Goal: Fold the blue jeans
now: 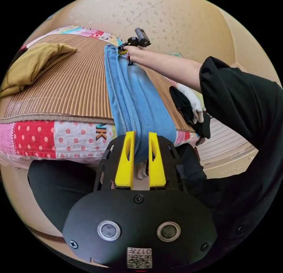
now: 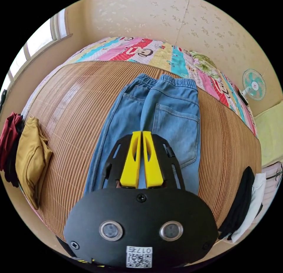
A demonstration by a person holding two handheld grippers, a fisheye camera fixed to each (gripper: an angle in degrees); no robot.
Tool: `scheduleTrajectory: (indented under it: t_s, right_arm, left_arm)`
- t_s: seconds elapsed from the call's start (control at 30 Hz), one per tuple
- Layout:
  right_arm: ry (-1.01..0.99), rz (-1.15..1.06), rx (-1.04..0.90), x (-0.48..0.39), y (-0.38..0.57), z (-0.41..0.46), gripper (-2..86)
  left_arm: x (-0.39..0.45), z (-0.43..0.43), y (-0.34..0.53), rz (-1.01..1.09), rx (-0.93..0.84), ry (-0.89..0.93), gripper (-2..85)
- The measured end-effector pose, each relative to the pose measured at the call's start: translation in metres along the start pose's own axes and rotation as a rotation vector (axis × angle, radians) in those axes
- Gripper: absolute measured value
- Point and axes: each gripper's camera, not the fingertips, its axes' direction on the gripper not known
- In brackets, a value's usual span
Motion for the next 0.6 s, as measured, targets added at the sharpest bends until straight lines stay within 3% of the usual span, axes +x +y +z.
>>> scheduleTrajectory:
  t_s: [0.13,0.27,0.33,0.5,0.6]
  right_arm:
    - [-0.006,0.01,0.203,-0.008,0.011,-0.045,1.1]
    - [-0.092,0.047,0.346,-0.01,0.007,-0.075,1.1]
    - [-0.164,0.034,0.339,-0.011,0.001,-0.069,1.6]
    - [-0.192,-0.085,0.11,-0.007,-0.007,-0.009,6.7]
    - [-0.302,-0.074,0.187,0.027,0.029,-0.044,7.8]
  left_arm:
    - [0.004,0.015,-0.005,0.023,-0.036,-0.103,3.1]
    - [-0.002,-0.001,-0.004,0.002,-0.022,-0.013,0.4]
    - [-0.016,-0.017,0.001,-0.057,0.017,0.046,0.0]
    - [-0.051,-0.02,0.007,-0.17,0.009,0.056,1.6]
    - [-0.056,-0.028,0.009,-0.177,0.046,0.057,5.0]
